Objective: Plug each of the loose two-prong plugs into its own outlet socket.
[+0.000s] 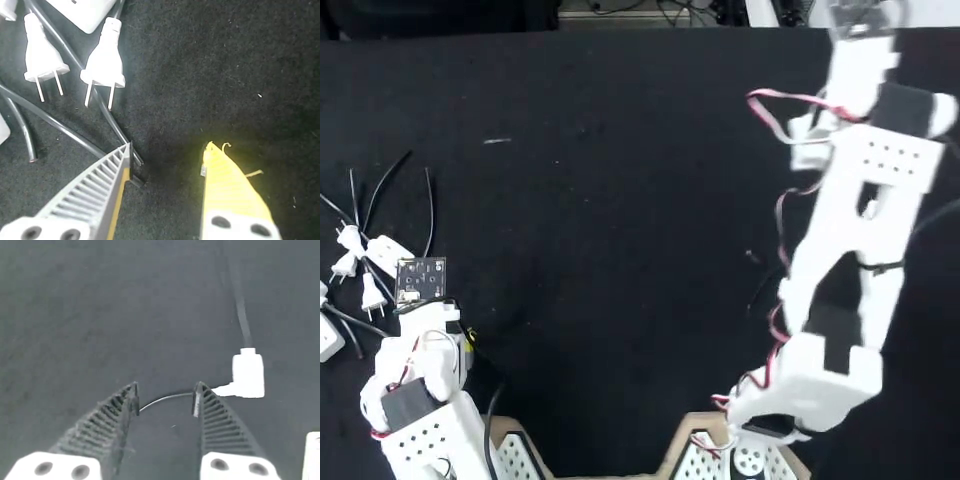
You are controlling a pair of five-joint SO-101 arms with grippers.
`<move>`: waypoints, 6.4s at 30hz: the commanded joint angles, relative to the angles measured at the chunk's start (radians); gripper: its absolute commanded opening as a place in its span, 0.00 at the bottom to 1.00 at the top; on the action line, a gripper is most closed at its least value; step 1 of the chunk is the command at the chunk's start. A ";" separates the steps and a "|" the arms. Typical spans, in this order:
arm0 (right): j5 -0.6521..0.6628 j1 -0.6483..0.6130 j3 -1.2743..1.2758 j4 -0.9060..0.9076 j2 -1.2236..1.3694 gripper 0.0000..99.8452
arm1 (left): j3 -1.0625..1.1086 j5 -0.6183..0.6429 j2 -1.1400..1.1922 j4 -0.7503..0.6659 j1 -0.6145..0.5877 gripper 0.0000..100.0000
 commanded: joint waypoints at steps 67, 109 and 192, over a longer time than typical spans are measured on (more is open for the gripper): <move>-0.272 -0.792 1.636 -1.358 -0.662 0.17 | -0.568 0.037 -0.002 -0.143 -0.114 0.24; -0.270 -0.790 1.639 -1.358 -0.656 0.17 | -0.802 0.183 0.878 -0.164 -0.191 0.24; -0.270 -0.790 1.641 -1.358 -0.656 0.17 | -1.136 0.032 1.901 -0.535 -0.561 0.24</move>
